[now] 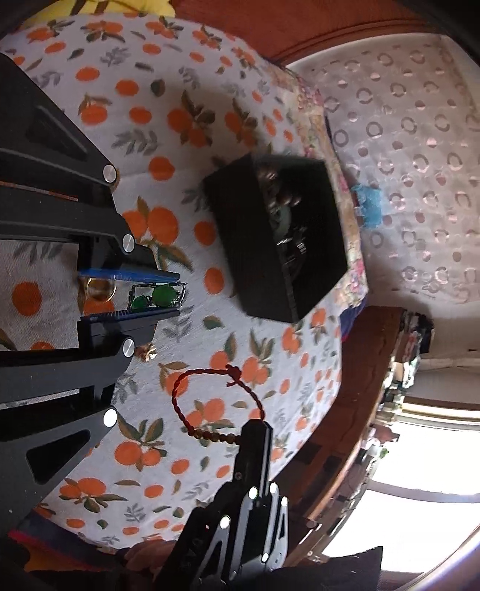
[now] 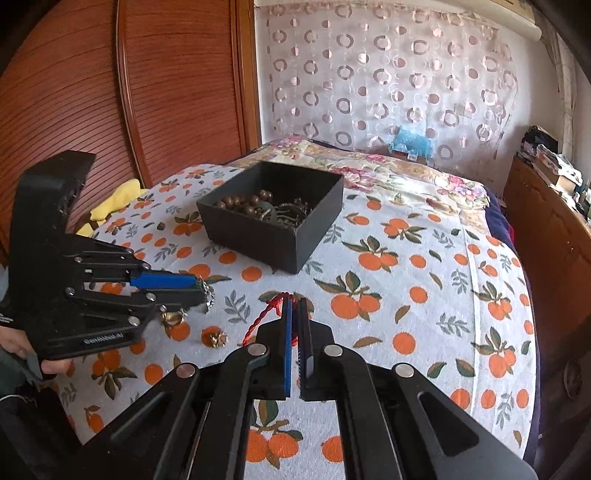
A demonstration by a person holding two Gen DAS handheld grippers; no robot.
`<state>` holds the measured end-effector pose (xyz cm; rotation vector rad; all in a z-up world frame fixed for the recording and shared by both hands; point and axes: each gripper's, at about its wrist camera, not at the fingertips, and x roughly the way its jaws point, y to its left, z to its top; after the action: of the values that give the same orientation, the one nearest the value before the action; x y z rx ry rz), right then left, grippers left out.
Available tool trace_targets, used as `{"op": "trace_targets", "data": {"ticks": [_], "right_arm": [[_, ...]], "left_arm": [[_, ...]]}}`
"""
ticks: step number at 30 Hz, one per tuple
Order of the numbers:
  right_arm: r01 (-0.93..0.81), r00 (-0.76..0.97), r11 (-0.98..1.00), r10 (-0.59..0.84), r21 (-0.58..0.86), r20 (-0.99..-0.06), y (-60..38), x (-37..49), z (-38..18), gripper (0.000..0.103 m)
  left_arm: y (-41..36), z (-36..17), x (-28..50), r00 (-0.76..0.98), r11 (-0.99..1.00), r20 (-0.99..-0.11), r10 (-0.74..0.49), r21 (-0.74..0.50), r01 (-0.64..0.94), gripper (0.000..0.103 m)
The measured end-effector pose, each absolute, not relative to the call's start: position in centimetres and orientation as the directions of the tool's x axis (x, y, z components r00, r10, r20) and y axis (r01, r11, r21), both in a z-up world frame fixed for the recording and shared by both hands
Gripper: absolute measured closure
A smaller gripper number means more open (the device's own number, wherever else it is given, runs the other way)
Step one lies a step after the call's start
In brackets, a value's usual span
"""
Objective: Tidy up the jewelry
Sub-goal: 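Carry the red bracelet toward the box with the right gripper while the left gripper grasps the green jade pendant, then release the red bracelet into the box with the right gripper while the left gripper drops the green pendant in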
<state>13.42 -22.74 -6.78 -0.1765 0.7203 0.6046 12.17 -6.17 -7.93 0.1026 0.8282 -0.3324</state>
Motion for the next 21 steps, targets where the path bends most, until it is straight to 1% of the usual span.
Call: {"op": "trace_targets", "data": {"ticks": [14, 21], "right_arm": [[-0.585, 0.626, 0.811, 0.472, 0.026, -0.620, -20.3, 15.9, -3.5, 0.100], [-0.574, 0.631, 0.816, 0.487, 0.058, -0.603, -18.8, 19.0, -2.2, 0.100]], "left_arm": [[-3.8, -3.8, 12.8, 0.710, 0.960, -0.670, -0.216, -0.014, 0.280, 0.091], [-3.3, -2.8, 13.2, 0.726, 0.964, -0.658, -0.198, 0.003, 0.266, 0.091]]}}
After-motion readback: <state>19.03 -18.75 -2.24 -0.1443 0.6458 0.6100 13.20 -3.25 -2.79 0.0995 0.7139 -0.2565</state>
